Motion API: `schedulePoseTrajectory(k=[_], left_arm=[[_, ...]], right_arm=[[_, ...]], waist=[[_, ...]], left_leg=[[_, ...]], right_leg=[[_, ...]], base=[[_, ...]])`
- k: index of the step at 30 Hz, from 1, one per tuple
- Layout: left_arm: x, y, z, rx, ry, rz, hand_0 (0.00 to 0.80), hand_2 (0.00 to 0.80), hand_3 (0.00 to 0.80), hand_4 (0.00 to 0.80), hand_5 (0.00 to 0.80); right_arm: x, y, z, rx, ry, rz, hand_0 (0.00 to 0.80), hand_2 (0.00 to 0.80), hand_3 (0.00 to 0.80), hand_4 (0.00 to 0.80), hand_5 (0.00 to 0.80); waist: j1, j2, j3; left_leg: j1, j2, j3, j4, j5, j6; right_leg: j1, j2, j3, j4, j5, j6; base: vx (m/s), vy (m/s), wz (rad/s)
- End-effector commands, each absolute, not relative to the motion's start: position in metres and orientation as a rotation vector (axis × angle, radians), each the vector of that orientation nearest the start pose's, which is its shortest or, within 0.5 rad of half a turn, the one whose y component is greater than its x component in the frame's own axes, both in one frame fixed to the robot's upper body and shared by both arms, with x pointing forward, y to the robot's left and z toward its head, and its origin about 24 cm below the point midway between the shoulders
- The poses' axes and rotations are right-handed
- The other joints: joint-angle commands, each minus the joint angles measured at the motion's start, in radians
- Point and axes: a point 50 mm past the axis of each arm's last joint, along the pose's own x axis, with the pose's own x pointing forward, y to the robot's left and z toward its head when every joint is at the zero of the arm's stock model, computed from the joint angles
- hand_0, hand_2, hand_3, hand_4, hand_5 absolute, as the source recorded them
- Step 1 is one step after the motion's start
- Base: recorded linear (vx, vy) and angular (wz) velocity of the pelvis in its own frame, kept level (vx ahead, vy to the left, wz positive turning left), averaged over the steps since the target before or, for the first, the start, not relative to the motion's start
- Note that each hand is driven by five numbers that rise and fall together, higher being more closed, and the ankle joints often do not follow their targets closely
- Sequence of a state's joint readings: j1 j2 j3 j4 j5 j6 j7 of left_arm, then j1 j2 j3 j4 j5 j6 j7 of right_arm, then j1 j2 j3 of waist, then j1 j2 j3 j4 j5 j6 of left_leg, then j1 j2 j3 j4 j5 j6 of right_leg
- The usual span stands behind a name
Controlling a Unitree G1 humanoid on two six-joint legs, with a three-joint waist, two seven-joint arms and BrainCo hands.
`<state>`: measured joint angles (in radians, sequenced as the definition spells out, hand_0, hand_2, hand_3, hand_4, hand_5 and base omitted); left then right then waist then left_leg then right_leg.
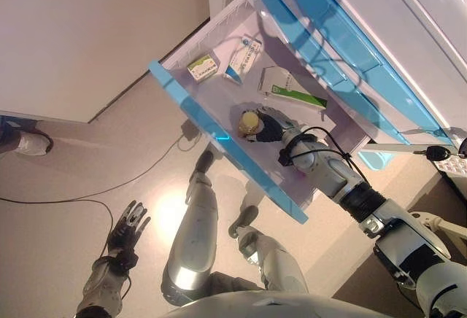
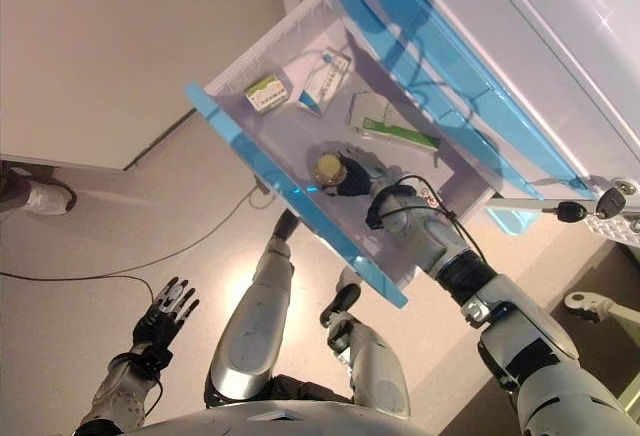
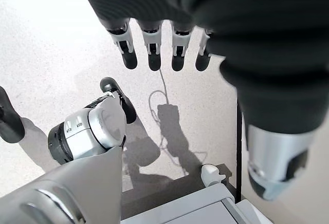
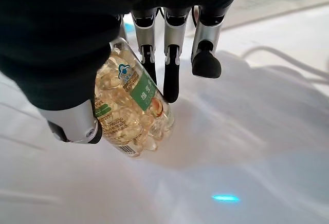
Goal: Open the drawer and pick up the medicine
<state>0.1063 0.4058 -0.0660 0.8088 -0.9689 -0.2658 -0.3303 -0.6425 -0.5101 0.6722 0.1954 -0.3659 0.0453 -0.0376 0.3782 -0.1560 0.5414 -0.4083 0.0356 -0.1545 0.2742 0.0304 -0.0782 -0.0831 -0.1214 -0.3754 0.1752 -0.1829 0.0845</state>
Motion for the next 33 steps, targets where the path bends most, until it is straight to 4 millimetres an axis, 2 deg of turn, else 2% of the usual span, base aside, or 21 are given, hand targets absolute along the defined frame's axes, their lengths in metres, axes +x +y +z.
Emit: schedulePoseTrajectory(k=[1, 5, 9, 16, 23, 27, 33], left_arm=[[0.139, 0.284, -0.094, -0.409, 0.478, 0.251, 0.000, 0.000, 0.000, 0.000, 0.000], [0.138, 0.279, -0.097, -0.397, 0.480, 0.246, 0.000, 0.000, 0.000, 0.000, 0.000], [0.129, 0.276, -0.102, -0.395, 0.507, 0.258, 0.000, 0.000, 0.000, 0.000, 0.000], [0.112, 0.267, -0.114, -0.395, 0.602, 0.277, 0.000, 0.000, 0.000, 0.000, 0.000], [0.089, 0.254, -0.129, -0.400, 0.721, 0.303, 0.000, 0.000, 0.000, 0.000, 0.000], [0.079, 0.250, -0.135, -0.400, 0.777, 0.306, 0.000, 0.000, 0.000, 0.000, 0.000], [0.062, 0.249, -0.141, -0.391, 0.853, 0.313, 0.000, 0.000, 0.000, 0.000, 0.000]], right_arm=[[0.300, -0.065, 0.181, -0.938, -0.691, 0.553, 0.800, 0.800, 0.800, 0.800, 0.800], [0.271, -0.062, 0.217, -0.872, -0.863, 0.625, 0.800, 0.800, 0.800, 0.800, 0.800], [0.245, -0.069, 0.240, -0.879, -0.984, 0.685, 0.800, 0.800, 0.800, 0.800, 0.800], [0.224, -0.084, 0.272, -0.796, -1.029, 0.748, 0.800, 0.800, 0.800, 0.800, 0.800], [0.228, -0.096, 0.299, -0.623, -1.002, 0.703, 0.800, 0.800, 0.800, 0.800, 0.800], [0.244, -0.102, 0.315, -0.510, -0.938, 0.619, 0.800, 0.800, 0.800, 0.800, 0.800], [0.284, -0.123, 0.333, -0.383, -0.826, 0.395, 0.800, 0.800, 0.800, 0.800, 0.800]], waist=[[-0.021, -0.006, -0.021], [-0.040, -0.020, -0.026], [-0.063, -0.028, -0.080], [-0.097, -0.019, -0.197], [-0.119, 0.001, -0.304], [-0.120, 0.017, -0.342], [-0.106, 0.035, -0.382]], left_leg=[[0.068, -0.027, -0.006, 0.005, -0.087, 0.065], [0.142, -0.013, 0.009, -0.027, -0.089, 0.060], [0.200, -0.001, 0.024, -0.067, -0.083, 0.056], [0.297, 0.008, 0.043, -0.120, -0.080, 0.050], [0.387, 0.014, 0.061, -0.159, -0.082, 0.043], [0.430, 0.013, 0.064, -0.184, -0.075, 0.040], [0.467, 0.007, 0.061, -0.199, -0.067, 0.037]], right_leg=[[-0.047, -0.041, 0.059, 0.024, 0.167, 0.032], [0.007, -0.037, 0.079, 0.005, 0.166, 0.036], [0.043, -0.033, 0.097, -0.016, 0.165, 0.035], [0.098, -0.033, 0.119, -0.044, 0.158, 0.025], [0.157, -0.041, 0.132, -0.065, 0.149, 0.018], [0.191, -0.049, 0.125, -0.073, 0.145, 0.014], [0.229, -0.062, 0.099, -0.082, 0.142, 0.012]], base=[[-0.008, -0.080, -0.09], [0.023, -0.072, -0.17], [0.071, -0.047, -0.24], [0.124, -0.004, -0.16], [0.153, 0.041, -0.08], [0.118, 0.069, -0.03], [0.099, 0.067, 0.03]])
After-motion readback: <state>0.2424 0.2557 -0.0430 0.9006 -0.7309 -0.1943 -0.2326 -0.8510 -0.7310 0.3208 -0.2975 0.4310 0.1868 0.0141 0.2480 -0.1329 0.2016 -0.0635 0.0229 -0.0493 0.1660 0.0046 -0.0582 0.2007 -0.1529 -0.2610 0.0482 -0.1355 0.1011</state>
